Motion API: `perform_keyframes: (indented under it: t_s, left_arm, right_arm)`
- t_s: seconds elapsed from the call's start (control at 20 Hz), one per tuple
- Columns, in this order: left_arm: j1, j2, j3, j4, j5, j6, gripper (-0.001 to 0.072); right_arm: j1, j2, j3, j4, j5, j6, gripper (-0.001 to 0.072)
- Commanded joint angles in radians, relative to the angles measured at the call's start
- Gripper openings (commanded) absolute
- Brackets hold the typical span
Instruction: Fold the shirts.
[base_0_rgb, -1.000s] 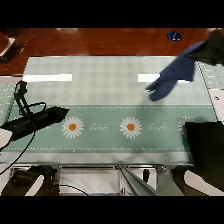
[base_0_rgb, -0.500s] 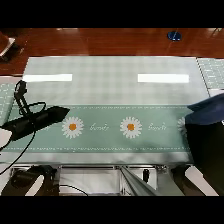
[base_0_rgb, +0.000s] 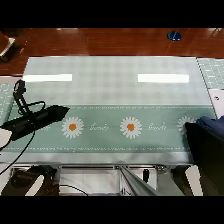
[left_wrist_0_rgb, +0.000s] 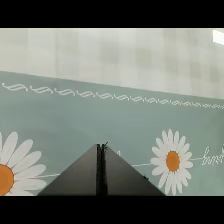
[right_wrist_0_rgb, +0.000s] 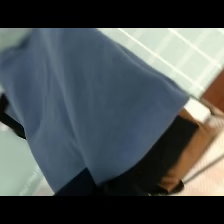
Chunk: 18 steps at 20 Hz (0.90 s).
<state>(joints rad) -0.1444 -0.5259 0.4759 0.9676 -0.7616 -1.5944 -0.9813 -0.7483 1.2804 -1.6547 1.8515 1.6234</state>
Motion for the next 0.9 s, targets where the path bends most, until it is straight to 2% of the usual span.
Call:
perform_keyframes:
  t_s: [0.0,0.05,0.25,0.35,0.45,0.55,0.7,0.75,0.8,0.85]
  left_arm:
    - [0.0,-0.001,0.0,0.0,0.029,0.0,0.002]
    - [0.0,-0.004,0.0,0.0,0.036,0.0,0.002]
    - [0.001,-0.027,0.003,0.0,0.074,0.008,0.002]
    - [0.001,-0.044,0.022,-0.004,0.12,0.015,0.002]
    - [0.001,-0.078,0.092,-0.004,0.153,0.044,0.002]
    - [0.001,-0.146,0.223,-0.005,0.15,0.076,0.002]
    - [0.0,-0.289,0.496,-0.005,0.058,0.121,0.0019]
    - [-0.003,-0.338,0.582,-0.005,0.011,0.121,0.0019]
    - [-0.014,-0.388,0.658,-0.003,-0.031,0.13,0.0019]
    - [-0.029,-0.431,0.711,-0.002,-0.056,0.17,0.0019]
  right_arm:
    - [-0.015,0.086,-0.222,-0.144,0.005,0.051,0.0311]
    - [-0.015,0.089,-0.26,-0.145,0.005,0.047,0.0419]
    - [-0.015,0.003,-0.178,-0.135,-0.019,0.04,0.0416]
    - [-0.015,-0.077,-0.042,-0.066,-0.047,0.04,0.0375]
    - [-0.001,-0.177,0.114,0.107,-0.071,0.049,0.0369]
    - [0.073,-0.278,0.246,0.304,-0.1,0.106,0.0369]
    - [0.296,-0.38,0.314,0.562,-0.252,0.114,0.0368]
    - [0.396,-0.401,0.314,0.571,-0.301,0.092,0.0338]
    - [0.509,-0.422,0.314,0.547,-0.347,0.039,0.0043]
    - [0.614,-0.439,0.314,0.503,-0.403,0.003,0.0023]
